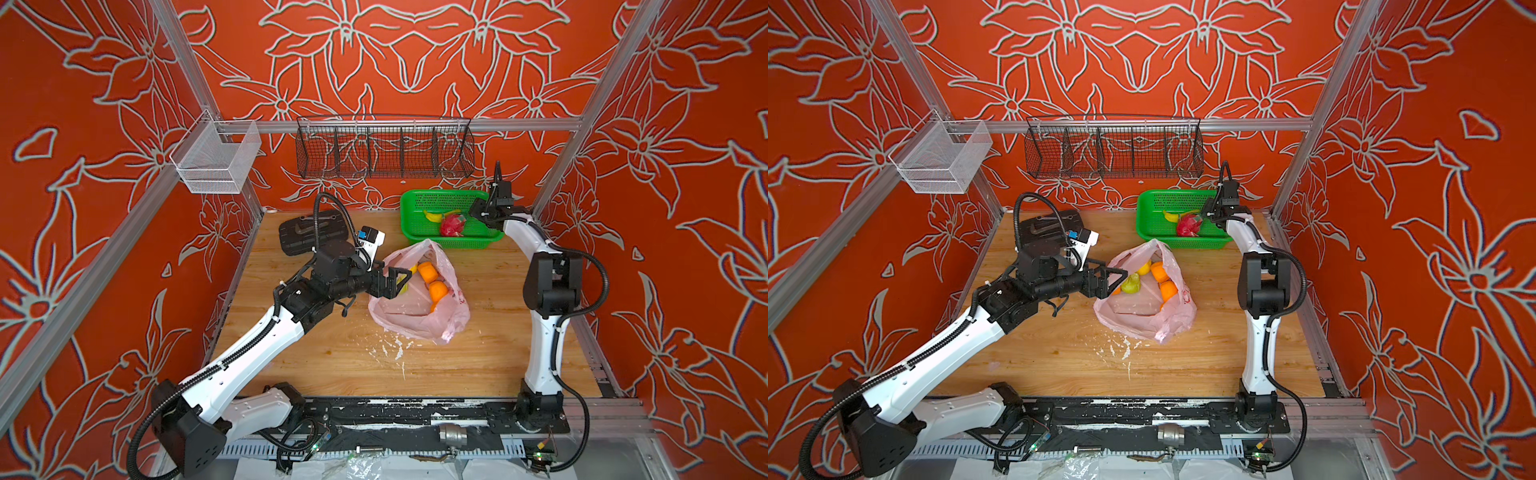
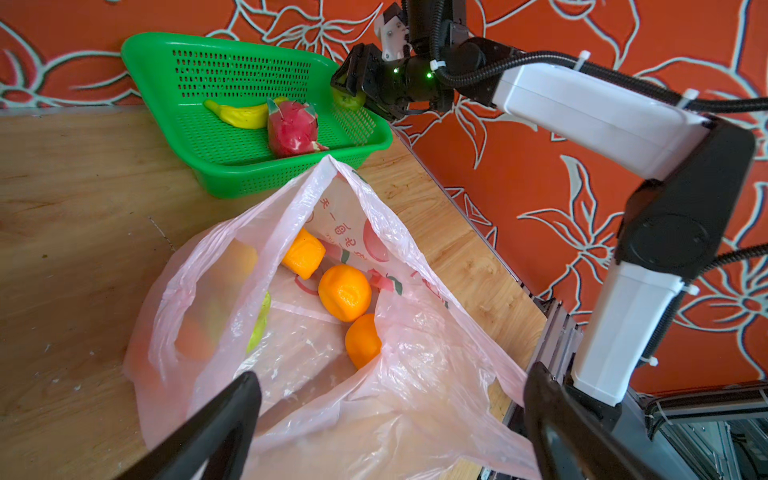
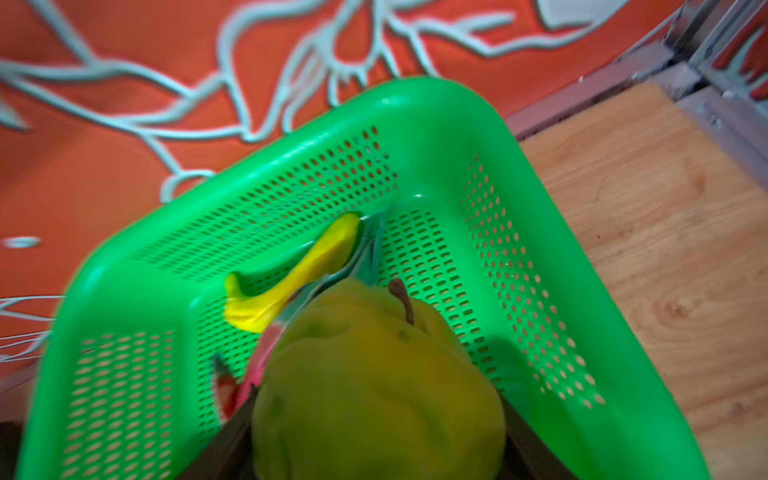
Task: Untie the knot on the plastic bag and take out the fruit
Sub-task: 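Carry the green apple to the green basket and release it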
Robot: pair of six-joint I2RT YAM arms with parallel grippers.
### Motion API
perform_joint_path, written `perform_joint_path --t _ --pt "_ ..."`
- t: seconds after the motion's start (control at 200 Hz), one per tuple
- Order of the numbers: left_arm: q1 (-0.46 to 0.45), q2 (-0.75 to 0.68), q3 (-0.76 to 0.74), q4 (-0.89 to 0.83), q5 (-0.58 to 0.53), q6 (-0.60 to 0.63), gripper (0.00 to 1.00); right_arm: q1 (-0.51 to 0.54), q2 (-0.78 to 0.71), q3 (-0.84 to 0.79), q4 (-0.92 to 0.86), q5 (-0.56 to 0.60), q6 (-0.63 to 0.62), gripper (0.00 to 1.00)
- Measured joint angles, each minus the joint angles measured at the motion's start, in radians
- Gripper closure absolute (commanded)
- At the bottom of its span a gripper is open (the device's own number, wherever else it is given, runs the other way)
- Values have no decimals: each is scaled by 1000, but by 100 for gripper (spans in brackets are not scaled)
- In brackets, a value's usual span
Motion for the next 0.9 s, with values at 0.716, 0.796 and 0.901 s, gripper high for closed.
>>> perform_joint_path --t 0.716,0.796,0.901 --pt "-4 -2 -1 -19 -35 4 3 -1 235 298 -276 25 -38 7" --pt "-4 -2 -1 -29 -50 3 3 -1 210 272 -274 19 -39 7" --pt "-4 0 0 -56 -93 1 3 -1 119 184 -262 11 -39 6"
